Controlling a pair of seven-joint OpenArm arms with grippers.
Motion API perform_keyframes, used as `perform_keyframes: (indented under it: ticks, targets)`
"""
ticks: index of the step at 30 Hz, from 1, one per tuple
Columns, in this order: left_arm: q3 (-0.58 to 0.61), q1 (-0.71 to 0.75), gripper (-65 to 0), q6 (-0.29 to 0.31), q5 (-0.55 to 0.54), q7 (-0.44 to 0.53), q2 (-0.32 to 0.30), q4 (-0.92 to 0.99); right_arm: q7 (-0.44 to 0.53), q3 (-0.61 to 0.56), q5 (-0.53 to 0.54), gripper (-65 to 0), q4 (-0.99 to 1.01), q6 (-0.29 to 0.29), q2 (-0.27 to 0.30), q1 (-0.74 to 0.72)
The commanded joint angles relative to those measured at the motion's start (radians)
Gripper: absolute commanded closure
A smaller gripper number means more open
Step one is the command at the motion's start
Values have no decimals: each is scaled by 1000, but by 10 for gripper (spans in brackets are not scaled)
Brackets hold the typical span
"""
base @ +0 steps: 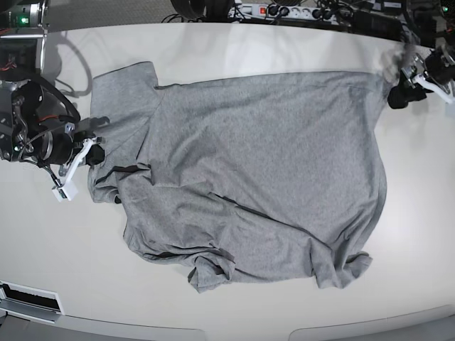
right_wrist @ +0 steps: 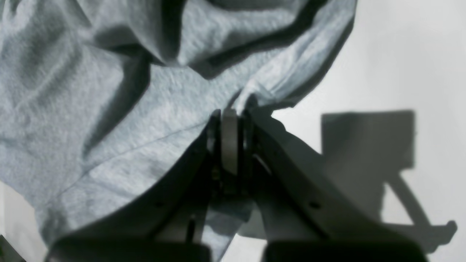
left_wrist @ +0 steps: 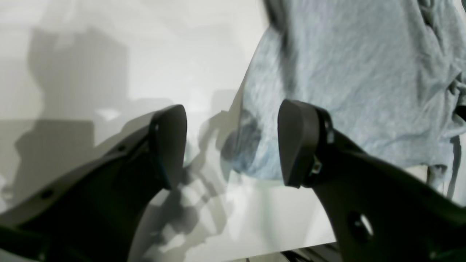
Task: Layout the t-shirt on the table in an organized manner, then fold the t-shirt properly
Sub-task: 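Pull the shoulder corners apart with both grippers to stretch the shirt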
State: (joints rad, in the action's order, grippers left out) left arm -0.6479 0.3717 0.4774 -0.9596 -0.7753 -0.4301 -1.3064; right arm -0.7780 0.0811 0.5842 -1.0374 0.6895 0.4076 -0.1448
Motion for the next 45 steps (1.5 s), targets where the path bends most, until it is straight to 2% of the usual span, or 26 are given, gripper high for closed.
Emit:
perform_keyframes:
  ticks: [1, 5, 10, 13, 15, 17, 18, 20, 21, 27, 31, 37, 41, 43, 45]
  targets:
    - [-7, -3, -402, 8, -9, 19, -6, -13, 14, 6, 19, 0, -13, 9, 16, -22]
    - [11, -3, -402, 8, 43, 40, 27, -13, 13, 6, 22, 0, -13, 9, 16, -22]
    - [126, -4, -402, 6, 124, 111, 31, -13, -2, 6, 56, 0, -13, 9, 16, -22]
    - [187, -4, -401, -38, 123, 121, 34, -13, -44, 6, 105, 0, -13, 9, 16, -25]
    - [219, -4, -398, -28, 117, 115, 36, -13, -55, 6, 113, 0, -13, 9, 16, -31]
    - [245, -3, -331, -2, 117, 107, 37, -13, -54, 6, 112, 0, -13, 9, 16, -34]
    - [251, -4, -256, 5, 117, 101, 37, -13, -54, 6, 112, 0, -13, 9, 16, -36]
    - [253, -4, -43, 10, 117, 98, 37, -14, -56, 6, 111, 0, -13, 9, 16, -39]
    - [251, -4, 0, 10, 117, 98, 35, -15, -57, 6, 111, 0, -13, 9, 17, -39]
    - [150, -9, 0, 64, 112, 98, 27, -75, -57, 6, 107, 0, -91, 9, 21, -37]
    - [61, -4, 0, 92, 109, 78, 19, -196, -58, 6, 36, 0, -198, 9, 35, -30]
    - [22, 26, 0, 97, 111, 70, -67, -365, -177, 6, 29, 0, -355, 9, 71, 1]
    - [22, 34, 0, 174, 105, 47, -120, -430, -246, 6, 64, 0, -500, 9, 100, 72]
    - [22, 36, 0, 220, 44, 17, -143, -439, -276, 6, 77, 0, -582, 9, 109, 117]
    - [22, 36, 0, 221, -29, -26, -170, -440, -292, 6, 72, 0, -671, 9, 115, 167]
